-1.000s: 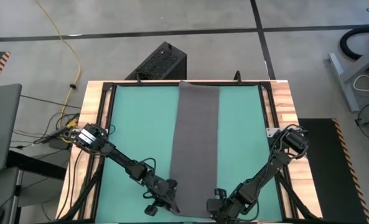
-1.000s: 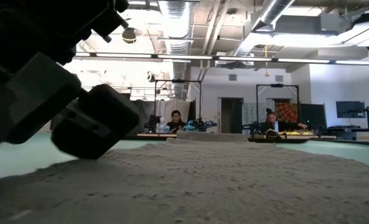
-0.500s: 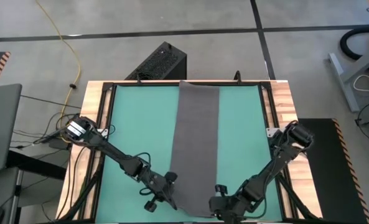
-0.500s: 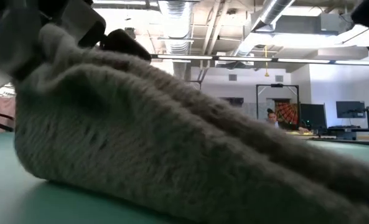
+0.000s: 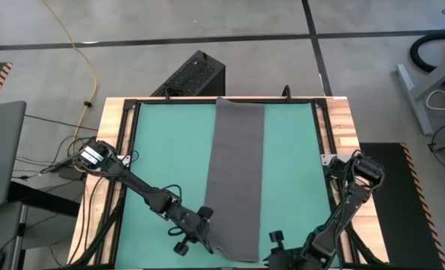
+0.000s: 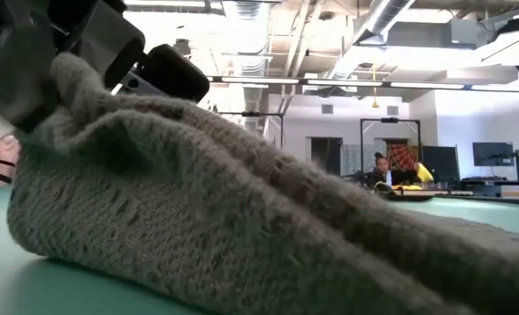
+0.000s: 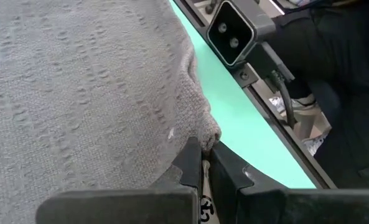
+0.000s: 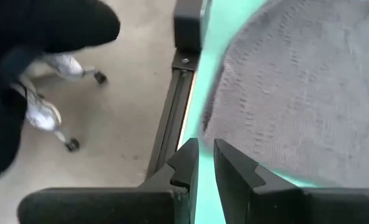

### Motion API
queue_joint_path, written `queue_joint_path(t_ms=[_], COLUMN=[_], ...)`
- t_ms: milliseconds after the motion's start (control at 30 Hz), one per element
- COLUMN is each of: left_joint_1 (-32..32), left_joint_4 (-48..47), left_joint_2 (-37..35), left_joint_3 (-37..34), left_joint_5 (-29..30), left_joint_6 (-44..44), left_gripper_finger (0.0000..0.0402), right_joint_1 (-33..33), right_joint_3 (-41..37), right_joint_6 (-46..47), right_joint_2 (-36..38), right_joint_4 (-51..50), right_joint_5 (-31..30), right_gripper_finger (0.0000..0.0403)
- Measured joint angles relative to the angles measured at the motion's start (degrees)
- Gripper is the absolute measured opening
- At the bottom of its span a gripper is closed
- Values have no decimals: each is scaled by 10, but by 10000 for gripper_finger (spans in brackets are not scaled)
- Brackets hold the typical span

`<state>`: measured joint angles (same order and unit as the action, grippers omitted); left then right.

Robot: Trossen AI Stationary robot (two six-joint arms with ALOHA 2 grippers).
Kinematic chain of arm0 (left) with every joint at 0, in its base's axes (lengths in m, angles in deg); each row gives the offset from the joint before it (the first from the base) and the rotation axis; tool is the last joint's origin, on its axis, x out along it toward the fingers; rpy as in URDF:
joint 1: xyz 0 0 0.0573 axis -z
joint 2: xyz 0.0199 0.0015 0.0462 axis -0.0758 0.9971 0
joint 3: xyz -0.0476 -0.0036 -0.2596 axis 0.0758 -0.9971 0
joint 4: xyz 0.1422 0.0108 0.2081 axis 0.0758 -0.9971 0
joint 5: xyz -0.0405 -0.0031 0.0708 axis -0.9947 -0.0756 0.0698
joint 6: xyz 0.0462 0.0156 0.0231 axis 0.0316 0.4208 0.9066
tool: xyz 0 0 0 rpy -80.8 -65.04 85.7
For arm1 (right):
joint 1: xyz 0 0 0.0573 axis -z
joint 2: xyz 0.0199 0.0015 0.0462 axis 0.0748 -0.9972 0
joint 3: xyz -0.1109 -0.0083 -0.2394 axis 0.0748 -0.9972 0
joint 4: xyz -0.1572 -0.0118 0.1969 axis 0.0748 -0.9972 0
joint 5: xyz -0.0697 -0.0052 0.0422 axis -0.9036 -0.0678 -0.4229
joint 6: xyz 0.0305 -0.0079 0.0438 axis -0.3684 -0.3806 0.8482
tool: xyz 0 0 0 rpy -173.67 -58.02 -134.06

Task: Roll towel
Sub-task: Roll the gray towel

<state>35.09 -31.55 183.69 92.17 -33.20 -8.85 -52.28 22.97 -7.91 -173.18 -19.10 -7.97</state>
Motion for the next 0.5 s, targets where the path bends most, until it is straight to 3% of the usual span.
queue_joint_path(t_ms=[167,500], left_joint_1=[0,0], left_joint_4=[5,5], left_joint_2=[0,0], left_joint_3=[0,0], left_joint_5=[4,9], left_joint_6=[-10,-16], left_gripper_finger=[0,0], right_joint_1=[16,19], right_joint_3=[0,0], right_joint_6=[-73,-73], right_joint_2=[0,-1], right_joint_4=[-4,-5], right_joint_5=[4,-1], right_gripper_finger=[95,201])
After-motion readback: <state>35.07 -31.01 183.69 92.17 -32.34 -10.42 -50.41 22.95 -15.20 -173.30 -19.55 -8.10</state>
